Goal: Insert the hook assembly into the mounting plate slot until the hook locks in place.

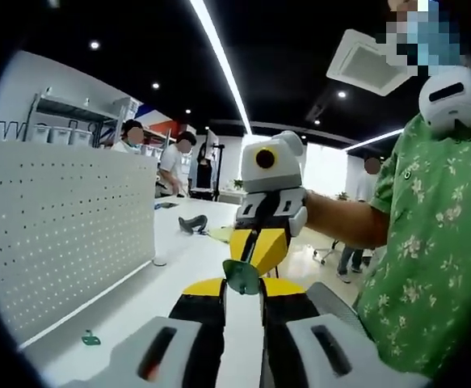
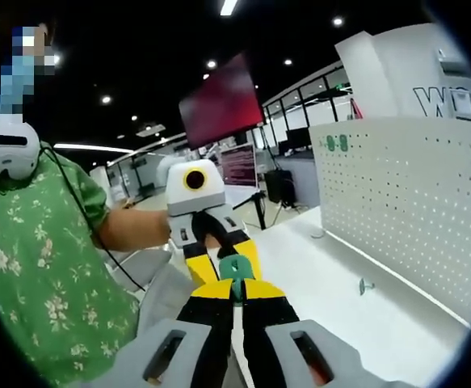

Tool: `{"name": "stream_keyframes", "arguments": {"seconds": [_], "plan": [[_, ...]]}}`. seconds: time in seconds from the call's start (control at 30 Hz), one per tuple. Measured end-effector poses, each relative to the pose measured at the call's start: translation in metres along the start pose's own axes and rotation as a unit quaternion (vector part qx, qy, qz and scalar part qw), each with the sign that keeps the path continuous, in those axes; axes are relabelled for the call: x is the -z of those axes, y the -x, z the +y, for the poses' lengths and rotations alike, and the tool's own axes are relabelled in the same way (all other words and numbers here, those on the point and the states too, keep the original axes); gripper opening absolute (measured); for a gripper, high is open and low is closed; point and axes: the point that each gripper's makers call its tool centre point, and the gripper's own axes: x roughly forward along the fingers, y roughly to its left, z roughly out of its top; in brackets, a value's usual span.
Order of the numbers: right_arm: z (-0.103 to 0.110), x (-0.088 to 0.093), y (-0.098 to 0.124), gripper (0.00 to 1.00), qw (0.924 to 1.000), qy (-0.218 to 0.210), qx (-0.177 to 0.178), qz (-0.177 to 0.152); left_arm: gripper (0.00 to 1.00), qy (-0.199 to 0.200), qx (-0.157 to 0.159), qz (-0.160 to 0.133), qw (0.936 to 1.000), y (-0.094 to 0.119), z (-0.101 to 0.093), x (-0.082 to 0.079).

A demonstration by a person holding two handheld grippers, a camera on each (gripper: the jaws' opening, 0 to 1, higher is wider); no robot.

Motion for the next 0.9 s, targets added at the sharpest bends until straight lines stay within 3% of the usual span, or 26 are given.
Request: {"name": "stream_keyframes", "arguments": {"seconds": [0.5, 0.7, 0.9], "plan": [[-0.001, -0.012, -0.021, 0.01, 0.999, -0.004, 0.037, -0.026, 0.25, 0.016, -0.077, -0.026, 0.9966, 0.026, 0.019, -0.002], [-0.002, -0.02, -0.032, 0.01, 0.9982, -0.005, 0.046, -0.039, 0.3, 0.027, -0.116, -0.039, 0.9922, 0.043, 0.032, -0.005], [-0.011, -0.026, -0.044, 0.01, 0.996, -0.006, 0.072, -0.053, 0.33, 0.002, -0.17, -0.031, 0.9849, 0.055, 0.046, -0.007]]}}
